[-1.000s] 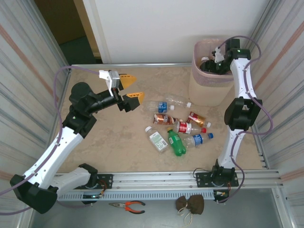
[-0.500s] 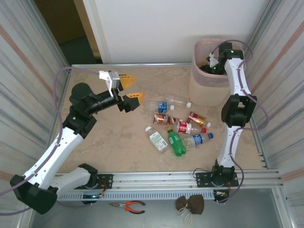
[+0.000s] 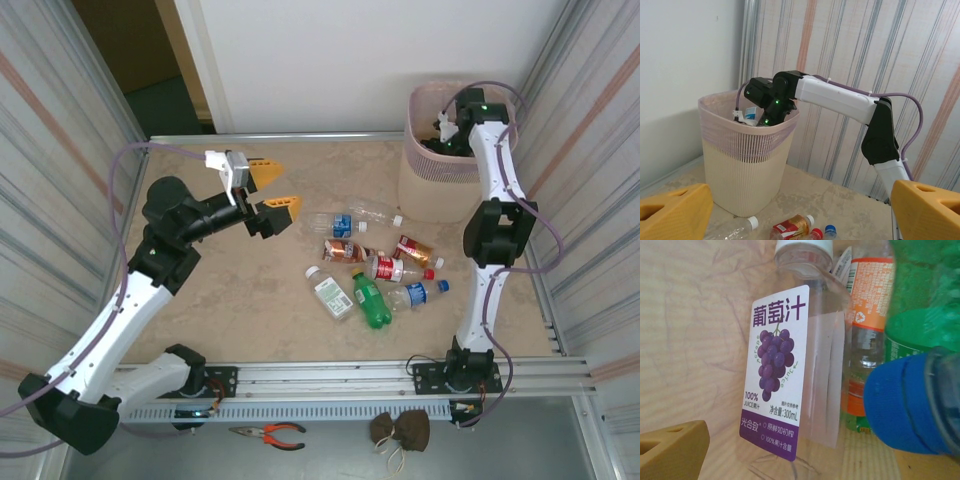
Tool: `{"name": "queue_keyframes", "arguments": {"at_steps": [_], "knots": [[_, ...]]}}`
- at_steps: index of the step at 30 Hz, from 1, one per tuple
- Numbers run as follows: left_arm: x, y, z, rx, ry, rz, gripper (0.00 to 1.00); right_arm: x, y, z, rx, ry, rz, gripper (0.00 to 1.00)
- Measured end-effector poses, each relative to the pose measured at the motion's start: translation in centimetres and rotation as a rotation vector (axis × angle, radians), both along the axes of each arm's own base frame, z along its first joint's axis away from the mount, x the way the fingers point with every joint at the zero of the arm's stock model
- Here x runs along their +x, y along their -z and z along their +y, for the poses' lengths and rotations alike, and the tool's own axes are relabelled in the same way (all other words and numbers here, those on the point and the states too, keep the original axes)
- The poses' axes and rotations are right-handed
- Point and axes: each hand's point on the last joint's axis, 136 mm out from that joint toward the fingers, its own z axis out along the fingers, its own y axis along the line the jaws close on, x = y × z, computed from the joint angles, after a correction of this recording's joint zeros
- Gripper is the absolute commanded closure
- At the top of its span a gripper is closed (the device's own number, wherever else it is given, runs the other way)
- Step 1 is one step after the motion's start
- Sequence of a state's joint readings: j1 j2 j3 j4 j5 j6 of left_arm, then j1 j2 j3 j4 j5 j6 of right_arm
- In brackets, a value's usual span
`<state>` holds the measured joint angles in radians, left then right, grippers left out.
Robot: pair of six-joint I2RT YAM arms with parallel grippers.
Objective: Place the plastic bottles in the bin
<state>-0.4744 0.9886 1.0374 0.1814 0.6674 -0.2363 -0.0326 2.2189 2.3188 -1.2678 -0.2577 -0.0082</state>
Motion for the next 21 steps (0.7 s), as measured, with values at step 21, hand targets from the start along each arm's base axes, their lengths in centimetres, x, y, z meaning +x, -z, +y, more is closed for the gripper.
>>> {"name": "queue_keyframes", "arguments": {"at_steps": [21], "knots": [[0.3, 0.7, 0.3, 0.014, -0.026, 0.032, 0.08, -4.4, -15.1, -1.2, -0.082, 0.07, -0.331, 0.1]]}}
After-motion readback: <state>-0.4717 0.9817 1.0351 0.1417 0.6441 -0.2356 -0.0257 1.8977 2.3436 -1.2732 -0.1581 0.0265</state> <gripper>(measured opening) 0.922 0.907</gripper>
